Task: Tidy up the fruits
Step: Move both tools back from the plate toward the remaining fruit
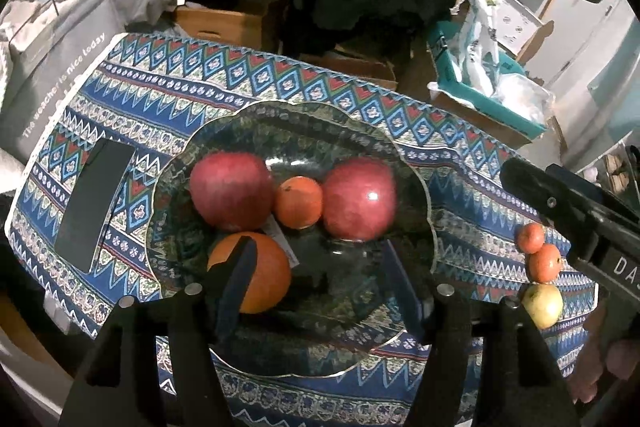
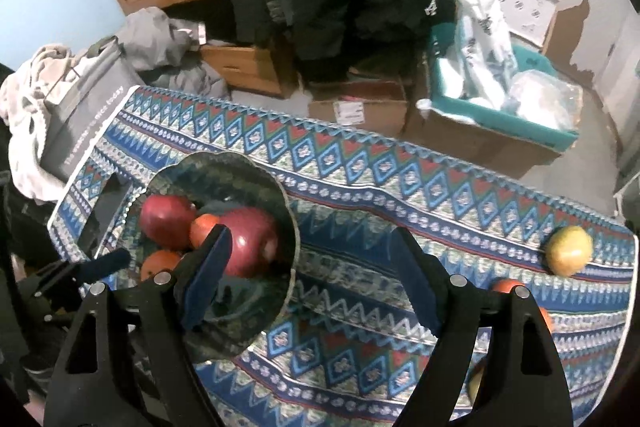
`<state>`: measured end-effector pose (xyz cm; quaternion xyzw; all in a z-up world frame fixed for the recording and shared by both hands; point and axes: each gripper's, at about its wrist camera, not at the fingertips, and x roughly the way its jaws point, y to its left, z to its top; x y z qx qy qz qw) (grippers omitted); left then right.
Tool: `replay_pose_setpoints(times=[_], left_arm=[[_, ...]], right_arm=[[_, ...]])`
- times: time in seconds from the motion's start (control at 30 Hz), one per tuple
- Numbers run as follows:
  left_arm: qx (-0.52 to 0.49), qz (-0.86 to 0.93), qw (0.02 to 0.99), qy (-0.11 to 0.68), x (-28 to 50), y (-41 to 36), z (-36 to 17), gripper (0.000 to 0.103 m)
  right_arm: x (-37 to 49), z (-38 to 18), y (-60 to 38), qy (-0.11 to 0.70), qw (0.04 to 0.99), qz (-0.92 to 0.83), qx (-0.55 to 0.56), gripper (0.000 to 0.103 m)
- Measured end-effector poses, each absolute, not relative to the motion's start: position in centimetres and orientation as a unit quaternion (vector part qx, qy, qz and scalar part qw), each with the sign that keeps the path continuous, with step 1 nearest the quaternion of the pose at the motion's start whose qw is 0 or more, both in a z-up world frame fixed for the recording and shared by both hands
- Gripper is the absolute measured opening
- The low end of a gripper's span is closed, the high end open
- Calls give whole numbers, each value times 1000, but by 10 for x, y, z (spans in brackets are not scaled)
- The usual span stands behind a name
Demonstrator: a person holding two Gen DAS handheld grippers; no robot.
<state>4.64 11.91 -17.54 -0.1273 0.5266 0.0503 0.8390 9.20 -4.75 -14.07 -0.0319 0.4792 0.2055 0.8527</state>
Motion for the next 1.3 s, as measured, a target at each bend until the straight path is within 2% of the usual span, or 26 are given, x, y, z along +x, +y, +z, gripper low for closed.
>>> replay_pose_setpoints(times=[0.13,0.63,0.73,1.3], left_arm=[[-119,43,844,521,44,110,-168,71],[-75,-3,858,509,41,57,-147,71],[-65,-12,858,509,41,44,-146,74],[16,-72,847,526,44,-43,-158,74]], right_arm=[[85,-133,-60,472,859,195,-37,84],[58,-114,-129,456,879,135,-39,85],[54,-115,-147,458,880,122,-35,86],[30,-160,-230,510,858,59,-11,86]])
